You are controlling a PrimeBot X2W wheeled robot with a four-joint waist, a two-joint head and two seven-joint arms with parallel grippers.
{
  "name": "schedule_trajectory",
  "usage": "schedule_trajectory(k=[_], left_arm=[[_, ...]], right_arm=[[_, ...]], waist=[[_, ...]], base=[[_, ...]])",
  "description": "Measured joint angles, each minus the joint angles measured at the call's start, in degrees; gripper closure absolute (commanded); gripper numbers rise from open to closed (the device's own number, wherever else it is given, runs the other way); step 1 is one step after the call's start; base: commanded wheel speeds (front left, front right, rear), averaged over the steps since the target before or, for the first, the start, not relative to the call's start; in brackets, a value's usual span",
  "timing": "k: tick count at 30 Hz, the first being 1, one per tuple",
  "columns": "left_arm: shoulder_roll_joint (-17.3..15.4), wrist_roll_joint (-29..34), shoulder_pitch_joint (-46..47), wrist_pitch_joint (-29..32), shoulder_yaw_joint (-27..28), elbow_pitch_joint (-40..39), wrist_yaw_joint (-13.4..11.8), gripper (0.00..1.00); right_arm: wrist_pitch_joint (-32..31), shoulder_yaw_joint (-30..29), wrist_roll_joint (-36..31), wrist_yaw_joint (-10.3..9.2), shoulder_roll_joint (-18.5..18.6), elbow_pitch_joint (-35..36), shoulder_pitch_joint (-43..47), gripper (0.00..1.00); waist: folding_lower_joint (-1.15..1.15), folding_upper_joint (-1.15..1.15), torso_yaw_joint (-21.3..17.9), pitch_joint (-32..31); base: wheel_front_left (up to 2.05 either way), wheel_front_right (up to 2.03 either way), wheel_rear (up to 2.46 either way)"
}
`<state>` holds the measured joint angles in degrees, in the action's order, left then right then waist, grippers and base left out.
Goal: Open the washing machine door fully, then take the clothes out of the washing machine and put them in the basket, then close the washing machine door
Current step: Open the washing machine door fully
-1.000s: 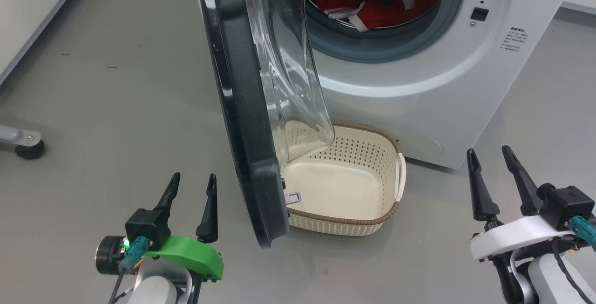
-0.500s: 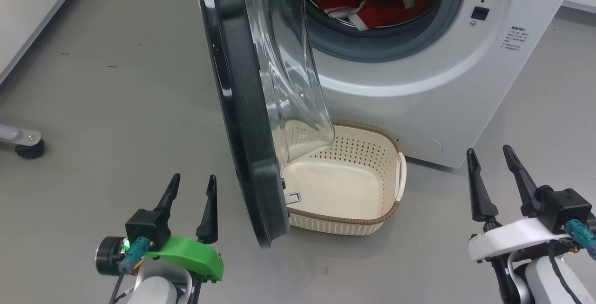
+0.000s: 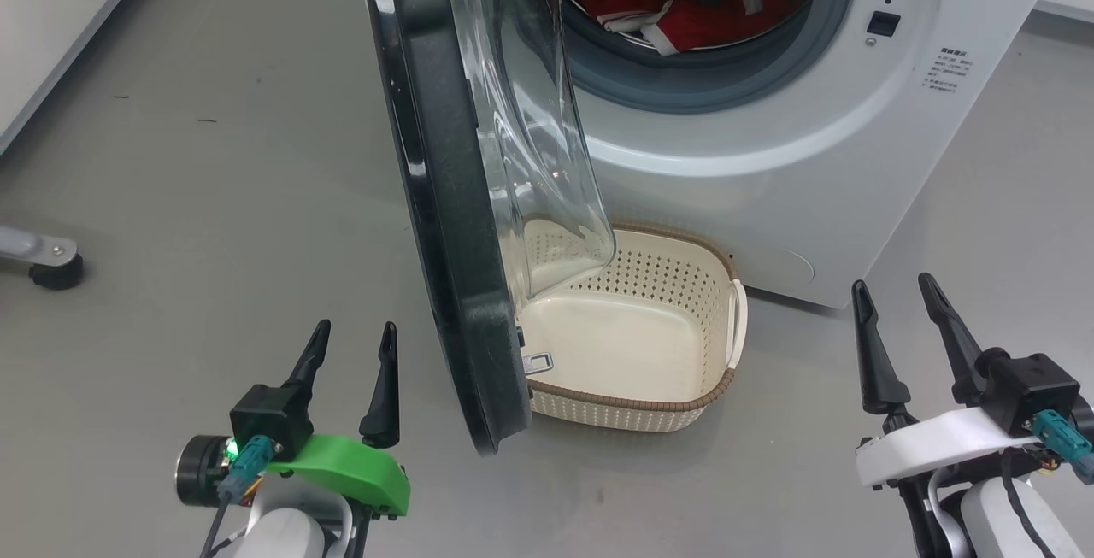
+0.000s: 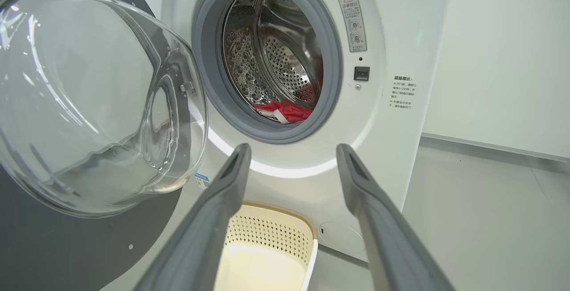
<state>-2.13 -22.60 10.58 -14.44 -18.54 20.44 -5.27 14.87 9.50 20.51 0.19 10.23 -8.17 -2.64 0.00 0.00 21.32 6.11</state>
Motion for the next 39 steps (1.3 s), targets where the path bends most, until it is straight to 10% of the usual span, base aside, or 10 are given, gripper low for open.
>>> schedule_trajectory(k=[5,7,8,22,39], left_arm=[[0.0,0.0,0.0,0.0,-0.05,0.2,0.0,0.08],[0.0,0.01,-0.01,0.0,-0.2,0.55,0.0,0.9],[0.0,0.01,-0.01,0.0,-0.3,0.78,0.0,1.0],[0.0,0.93,0.1,0.0,0.46,-2.71,-0.08,1.0],[-0.03,8.28,7.46,-0.34,2.26,-30.83,-0.16,1.0]], right_arm=[[0.0,-0.73,-0.42,0.47,-0.67,-0.26,0.71,0.0],[0.0,-0.88,-0.6,0.75,-0.82,-0.49,0.81,0.0],[0.0,-0.98,-0.62,0.77,-0.88,-0.65,0.82,0.0],[0.0,-2.24,-2.54,2.21,-1.71,-1.35,0.94,0.0],[0.0,-3.82,-3.54,3.26,-3.07,-1.56,1.72,0.0]], waist=[[0.0,0.0,0.03,-0.14],[0.0,0.0,0.03,-0.22],[0.0,0.0,0.03,-0.26],[0.0,0.0,0.27,-0.67],[0.0,0.0,0.69,-0.82]], base=[[0.0,0.0,0.0],[0.0,0.0,0.0],[0.0,0.0,0.0],[0.0,0.0,0.0],[0.0,0.0,0.0]])
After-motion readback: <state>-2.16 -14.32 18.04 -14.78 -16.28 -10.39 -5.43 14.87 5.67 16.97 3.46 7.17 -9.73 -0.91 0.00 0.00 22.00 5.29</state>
